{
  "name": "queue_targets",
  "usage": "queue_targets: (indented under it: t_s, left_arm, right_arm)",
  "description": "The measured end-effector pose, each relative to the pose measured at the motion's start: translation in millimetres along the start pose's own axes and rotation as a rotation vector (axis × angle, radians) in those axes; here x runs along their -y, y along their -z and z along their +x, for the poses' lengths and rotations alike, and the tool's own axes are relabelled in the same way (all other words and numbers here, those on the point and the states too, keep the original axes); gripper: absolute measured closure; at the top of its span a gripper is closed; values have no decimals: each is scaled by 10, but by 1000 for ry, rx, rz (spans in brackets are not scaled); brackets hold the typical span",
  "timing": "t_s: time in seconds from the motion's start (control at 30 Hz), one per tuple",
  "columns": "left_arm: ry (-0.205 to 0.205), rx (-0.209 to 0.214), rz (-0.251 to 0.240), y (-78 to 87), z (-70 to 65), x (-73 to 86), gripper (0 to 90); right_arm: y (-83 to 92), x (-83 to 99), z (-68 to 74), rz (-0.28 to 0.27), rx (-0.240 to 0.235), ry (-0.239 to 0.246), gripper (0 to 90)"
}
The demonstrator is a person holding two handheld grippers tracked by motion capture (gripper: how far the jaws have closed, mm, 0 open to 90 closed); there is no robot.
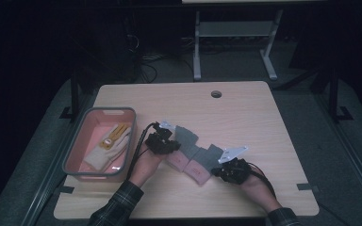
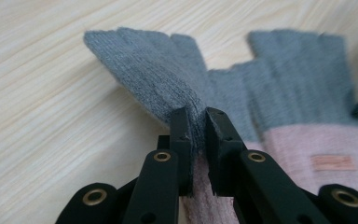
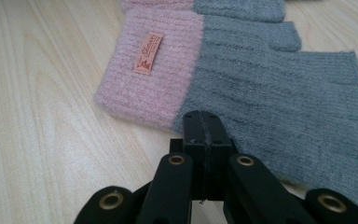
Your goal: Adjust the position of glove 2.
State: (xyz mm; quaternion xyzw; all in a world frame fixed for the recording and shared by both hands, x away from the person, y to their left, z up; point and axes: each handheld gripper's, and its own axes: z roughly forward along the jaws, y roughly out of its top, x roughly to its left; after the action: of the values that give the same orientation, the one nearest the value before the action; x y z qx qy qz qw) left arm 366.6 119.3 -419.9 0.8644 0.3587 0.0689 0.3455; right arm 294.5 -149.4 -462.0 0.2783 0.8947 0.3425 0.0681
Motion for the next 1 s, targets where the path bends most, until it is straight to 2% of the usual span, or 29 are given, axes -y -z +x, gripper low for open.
queue_targets:
  t_s: [0.13, 0.4, 0.43, 0.6, 0.63, 0.67, 0.9, 1.0]
  left_arm:
    - [3, 35, -30, 28, -42, -32, 814]
    - [-30, 87, -73, 62, -146, -94, 817]
    - [-39, 91, -67, 66, -148, -99, 819]
    - [-46, 123, -92, 64, -203, -119, 825]
    - [-60, 127, -89, 63, -210, -125, 828]
    - [-53, 126, -95, 53, -227, -127, 829]
    - [-93, 159, -96, -7, -336, -153, 837]
    - [-115, 174, -83, -43, -391, -153, 837]
  right_arm:
    - [-9, -6, -3, -2, -3, -6, 900]
    - [-21, -18, 6, -2, -7, -10, 900]
    - [-25, -24, 8, -2, -8, -8, 900]
    - [-68, -79, 31, -3, -17, 0, 900]
    - [-77, -88, 34, -4, -18, -1, 900]
    - [-91, -102, 36, -4, -21, 2, 900]
    - [-138, -139, 65, -1, -25, 20, 900]
    - [-140, -135, 62, -4, -25, 19, 900]
